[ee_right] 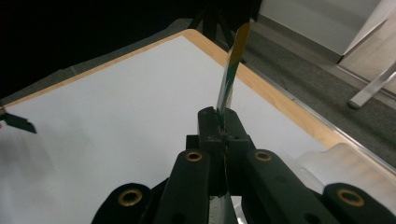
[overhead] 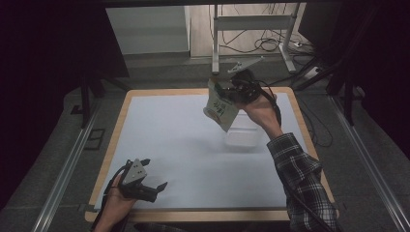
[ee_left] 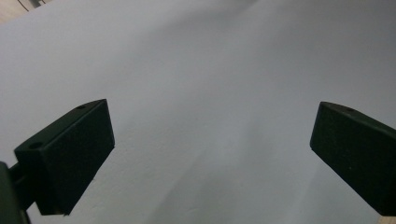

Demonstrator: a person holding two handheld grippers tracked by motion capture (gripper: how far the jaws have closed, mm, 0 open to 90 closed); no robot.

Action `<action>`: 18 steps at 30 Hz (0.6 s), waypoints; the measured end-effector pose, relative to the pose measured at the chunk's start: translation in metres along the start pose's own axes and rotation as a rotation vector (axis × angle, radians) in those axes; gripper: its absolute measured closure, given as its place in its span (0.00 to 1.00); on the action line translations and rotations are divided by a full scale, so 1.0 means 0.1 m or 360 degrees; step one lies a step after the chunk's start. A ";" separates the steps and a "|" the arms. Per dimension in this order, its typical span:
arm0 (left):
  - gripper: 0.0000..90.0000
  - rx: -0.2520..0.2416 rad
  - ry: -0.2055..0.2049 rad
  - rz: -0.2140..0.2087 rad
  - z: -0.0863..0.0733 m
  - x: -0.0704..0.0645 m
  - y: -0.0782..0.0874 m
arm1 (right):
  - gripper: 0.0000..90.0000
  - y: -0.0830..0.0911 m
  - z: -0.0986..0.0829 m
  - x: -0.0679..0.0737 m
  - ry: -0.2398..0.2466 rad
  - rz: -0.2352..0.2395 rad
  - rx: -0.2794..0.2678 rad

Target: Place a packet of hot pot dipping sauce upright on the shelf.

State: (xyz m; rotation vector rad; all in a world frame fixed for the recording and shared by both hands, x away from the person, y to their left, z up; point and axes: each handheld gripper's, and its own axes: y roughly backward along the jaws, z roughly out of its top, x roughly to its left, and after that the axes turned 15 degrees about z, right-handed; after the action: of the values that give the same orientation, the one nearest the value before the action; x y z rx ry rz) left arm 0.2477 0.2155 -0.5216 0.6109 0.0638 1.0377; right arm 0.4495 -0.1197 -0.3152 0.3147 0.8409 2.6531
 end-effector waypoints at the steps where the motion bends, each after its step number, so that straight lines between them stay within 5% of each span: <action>1: 0.00 0.0001 -0.0001 0.0000 0.00 0.00 0.00 | 0.99 0.00 0.01 -0.03 -0.0005 -0.0009 -0.0002; 18: 0.00 -0.0003 -0.0010 -0.0014 0.00 0.00 0.00 | 0.99 -0.03 0.07 -0.45 -0.0010 -0.0115 -0.0005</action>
State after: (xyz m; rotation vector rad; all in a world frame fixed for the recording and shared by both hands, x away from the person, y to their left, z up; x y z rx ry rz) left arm 0.2475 0.2154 -0.5216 0.6117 0.0601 1.0276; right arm 0.4939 -0.1307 -0.3164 0.2863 0.8302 2.5849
